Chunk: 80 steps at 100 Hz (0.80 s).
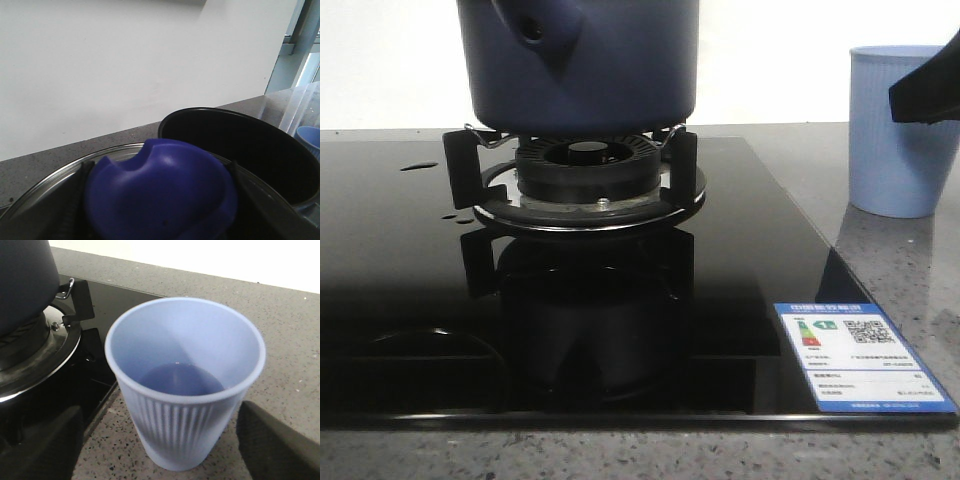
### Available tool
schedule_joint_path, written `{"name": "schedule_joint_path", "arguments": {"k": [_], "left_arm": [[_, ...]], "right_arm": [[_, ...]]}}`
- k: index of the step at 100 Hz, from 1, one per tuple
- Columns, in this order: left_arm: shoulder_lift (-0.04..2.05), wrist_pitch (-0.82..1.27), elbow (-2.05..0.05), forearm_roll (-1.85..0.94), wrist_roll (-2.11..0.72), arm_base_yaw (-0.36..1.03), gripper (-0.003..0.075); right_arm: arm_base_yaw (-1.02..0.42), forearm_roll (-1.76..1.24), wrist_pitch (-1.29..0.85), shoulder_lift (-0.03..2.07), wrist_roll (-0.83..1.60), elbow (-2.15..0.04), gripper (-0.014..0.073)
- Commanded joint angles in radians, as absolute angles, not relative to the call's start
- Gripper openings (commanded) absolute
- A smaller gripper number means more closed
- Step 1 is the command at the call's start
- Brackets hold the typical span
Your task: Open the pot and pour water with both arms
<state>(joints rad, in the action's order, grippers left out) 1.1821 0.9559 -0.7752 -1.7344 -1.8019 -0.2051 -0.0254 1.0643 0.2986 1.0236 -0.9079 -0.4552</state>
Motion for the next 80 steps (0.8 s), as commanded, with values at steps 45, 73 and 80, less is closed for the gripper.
{"name": "schedule_joint_path", "arguments": {"k": [45,73,80], "left_arm": [[1.158,1.012,-0.809,-1.863,-1.803,-0.198,0.0327],[1.158,1.012,-0.809,-1.863,-1.803,-0.198,0.0327],[1.158,1.012,-0.809,-1.863,-1.803,-0.198,0.0327]], "right_arm": [[-0.022,1.047,0.339,0.988,-0.898,-0.488,0.0563],[-0.022,1.047,0.284,0.841,-0.928,-0.486,0.0563],[-0.022,1.047,0.246,0.789,-0.987,-0.486,0.0563]]}}
